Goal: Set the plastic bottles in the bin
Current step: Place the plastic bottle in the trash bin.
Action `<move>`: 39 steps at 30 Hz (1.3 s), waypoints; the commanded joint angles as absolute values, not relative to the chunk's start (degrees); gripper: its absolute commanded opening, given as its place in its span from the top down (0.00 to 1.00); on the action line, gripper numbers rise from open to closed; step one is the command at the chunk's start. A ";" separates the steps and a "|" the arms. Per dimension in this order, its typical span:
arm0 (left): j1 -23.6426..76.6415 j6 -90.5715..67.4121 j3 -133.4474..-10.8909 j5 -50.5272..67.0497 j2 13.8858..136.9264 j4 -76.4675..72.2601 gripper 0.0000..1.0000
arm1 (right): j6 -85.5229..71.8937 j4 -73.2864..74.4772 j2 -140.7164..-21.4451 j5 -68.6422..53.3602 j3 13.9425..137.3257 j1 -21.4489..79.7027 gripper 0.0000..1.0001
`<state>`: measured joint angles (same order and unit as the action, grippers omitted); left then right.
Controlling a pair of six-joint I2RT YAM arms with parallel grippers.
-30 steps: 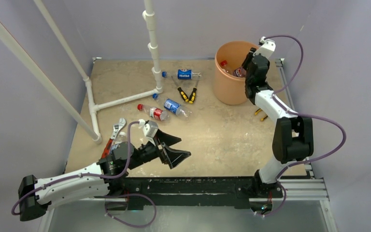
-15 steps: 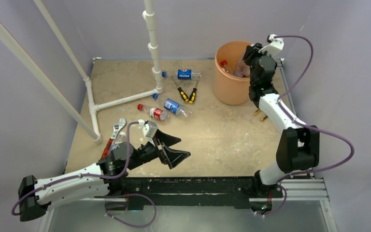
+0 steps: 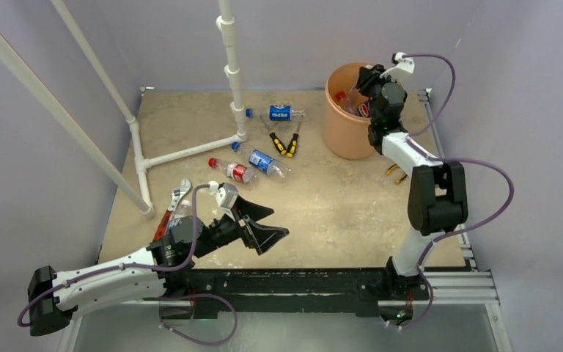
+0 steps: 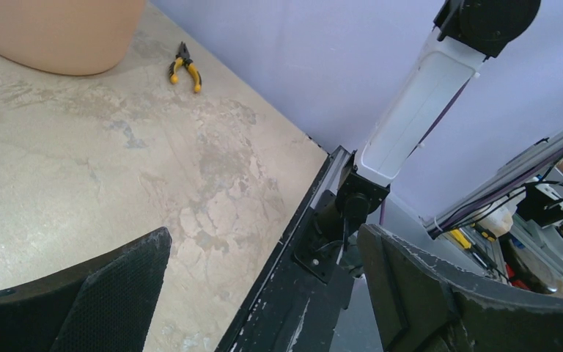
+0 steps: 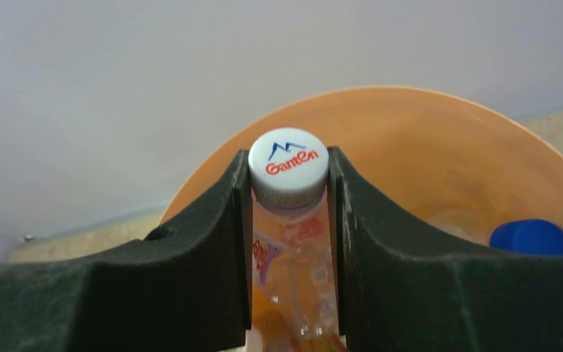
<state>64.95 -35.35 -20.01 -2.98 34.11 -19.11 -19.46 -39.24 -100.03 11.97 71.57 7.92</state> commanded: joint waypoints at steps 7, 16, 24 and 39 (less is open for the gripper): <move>65.04 -34.35 -19.59 -5.28 34.71 -21.01 0.01 | -17.56 -37.08 -106.29 5.47 74.95 7.91 1.00; 65.04 -34.21 -20.29 -3.59 38.08 -23.20 0.01 | -13.43 -41.32 -98.31 6.44 68.07 7.91 1.00; 65.04 -34.79 -20.18 -2.59 38.41 -24.38 0.01 | -13.33 -40.91 -90.47 5.90 70.70 7.87 1.00; 65.04 -35.42 -18.31 -0.28 41.83 -30.70 0.01 | -14.61 -22.92 -97.52 0.09 72.17 7.90 1.00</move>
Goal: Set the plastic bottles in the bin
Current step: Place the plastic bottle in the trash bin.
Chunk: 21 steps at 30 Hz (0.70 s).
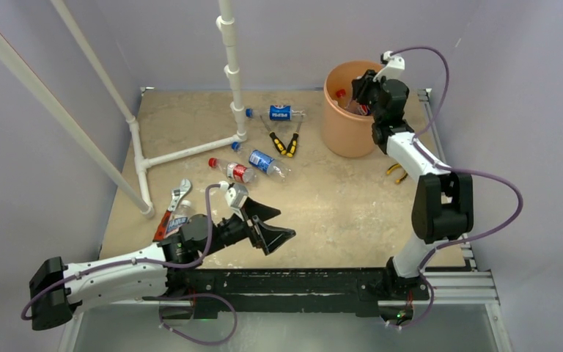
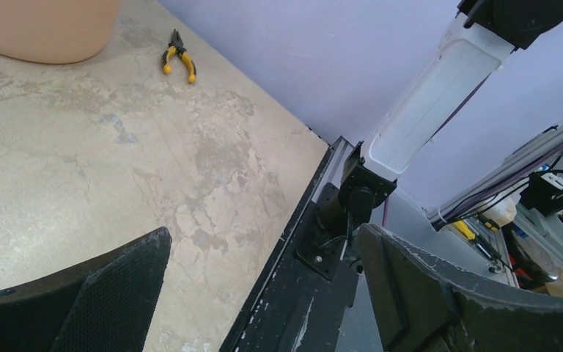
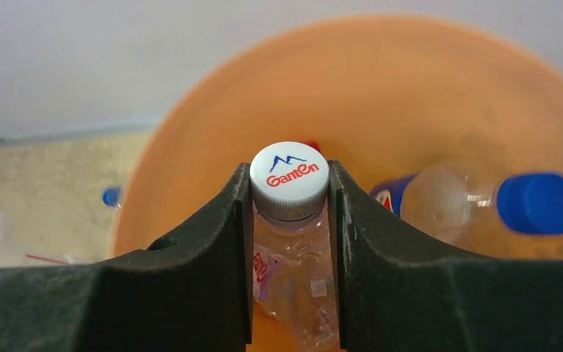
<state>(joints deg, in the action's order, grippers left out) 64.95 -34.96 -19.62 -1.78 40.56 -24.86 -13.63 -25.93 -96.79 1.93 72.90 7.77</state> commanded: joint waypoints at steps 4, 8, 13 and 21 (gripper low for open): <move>65.04 -35.34 -19.17 1.60 43.14 -30.51 0.01 | -13.67 -21.56 -99.65 0.15 71.23 7.91 1.00; 65.04 -35.25 -18.82 1.27 42.06 -30.24 0.01 | -12.42 -19.62 -102.54 0.95 70.82 7.91 1.00; 65.04 -34.81 -18.61 0.73 40.42 -28.85 0.01 | -12.30 -19.41 -102.11 0.21 70.06 7.91 0.86; 65.04 -35.21 -18.84 0.64 40.64 -28.97 0.01 | -15.40 -16.86 -96.73 2.65 76.30 7.91 0.32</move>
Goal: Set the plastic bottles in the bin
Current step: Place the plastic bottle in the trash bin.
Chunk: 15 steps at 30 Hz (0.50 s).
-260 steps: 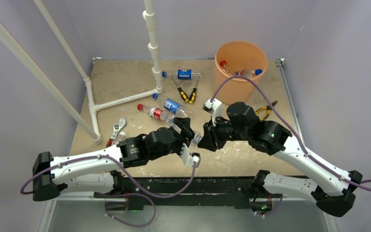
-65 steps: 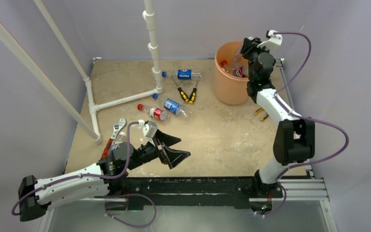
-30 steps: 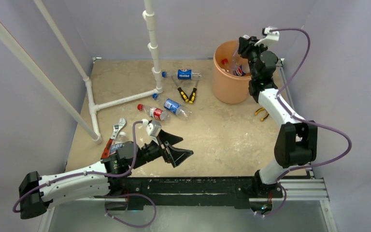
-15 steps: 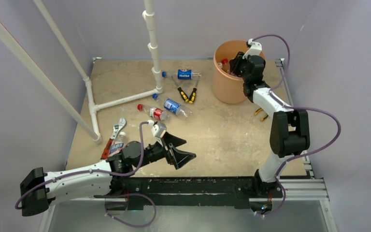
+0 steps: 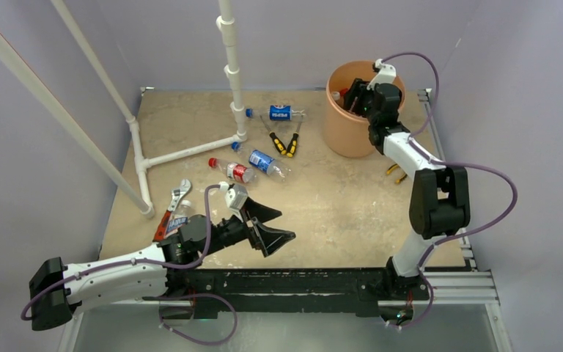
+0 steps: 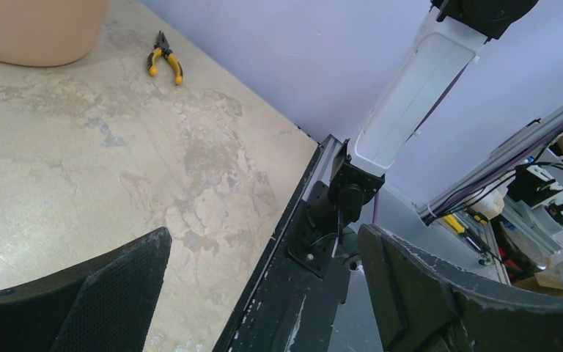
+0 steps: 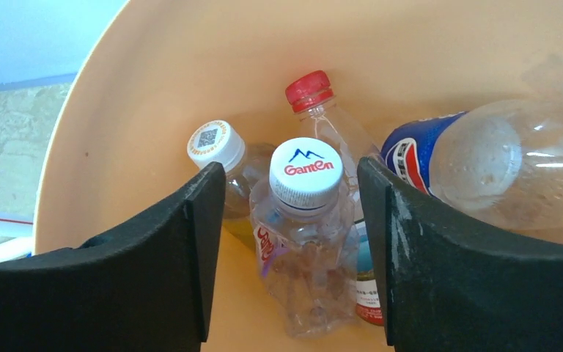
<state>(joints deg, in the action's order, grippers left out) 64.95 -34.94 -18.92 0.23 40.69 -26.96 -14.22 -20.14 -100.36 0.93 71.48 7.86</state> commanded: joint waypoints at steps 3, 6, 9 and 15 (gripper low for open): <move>65.04 -35.61 -18.92 0.55 40.78 -29.04 0.01 | -16.62 -13.60 -95.79 3.20 81.33 7.84 0.21; 65.04 -36.15 -18.78 0.18 40.29 -28.60 0.01 | -17.54 -12.10 -93.85 4.14 85.20 7.91 0.16; 65.04 -37.98 -17.93 -5.02 38.70 -27.71 0.01 | -18.72 -11.74 -90.34 5.21 86.54 7.87 0.09; 65.04 -40.39 -18.64 -20.26 35.68 -18.47 0.01 | -22.65 -14.98 -77.04 0.78 79.17 7.91 0.04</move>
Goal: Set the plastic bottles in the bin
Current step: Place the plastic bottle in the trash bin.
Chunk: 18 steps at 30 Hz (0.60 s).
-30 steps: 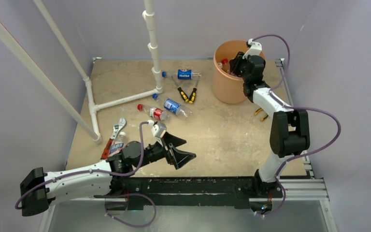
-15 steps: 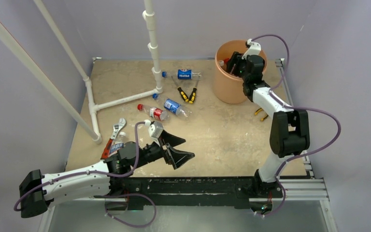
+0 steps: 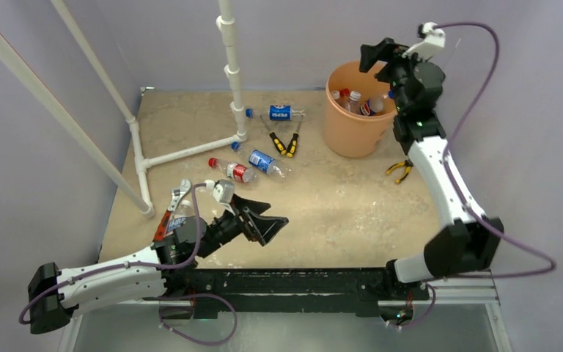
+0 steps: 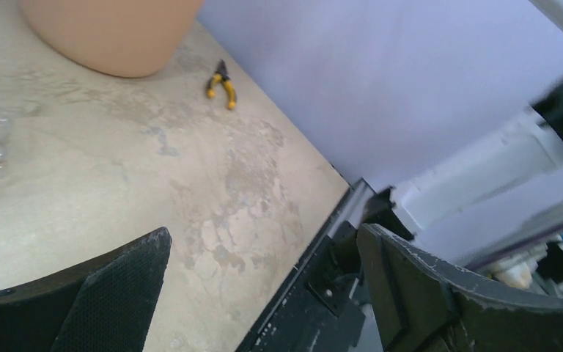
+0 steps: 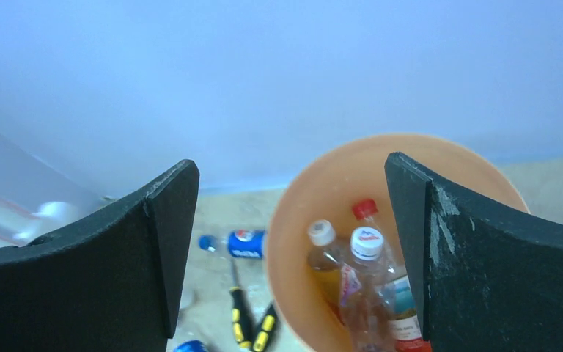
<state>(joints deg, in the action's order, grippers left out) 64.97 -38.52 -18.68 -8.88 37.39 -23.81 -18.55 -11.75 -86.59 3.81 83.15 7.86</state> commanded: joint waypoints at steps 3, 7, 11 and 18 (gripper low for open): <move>65.04 -42.05 -20.51 -28.55 36.12 -12.40 0.01 | -26.83 -19.13 -66.73 -7.07 67.58 7.97 0.09; 64.93 -45.59 -22.61 -36.28 37.50 -7.52 0.01 | -30.63 -26.70 -49.15 -16.93 49.94 10.03 0.10; 64.86 -51.63 -23.54 -45.41 39.13 -4.07 0.01 | -32.97 -22.21 -40.63 -25.63 42.29 12.30 0.12; 63.41 -58.51 -23.87 -56.47 40.74 0.90 0.01 | -38.19 -21.05 -31.28 -27.13 25.65 20.54 0.14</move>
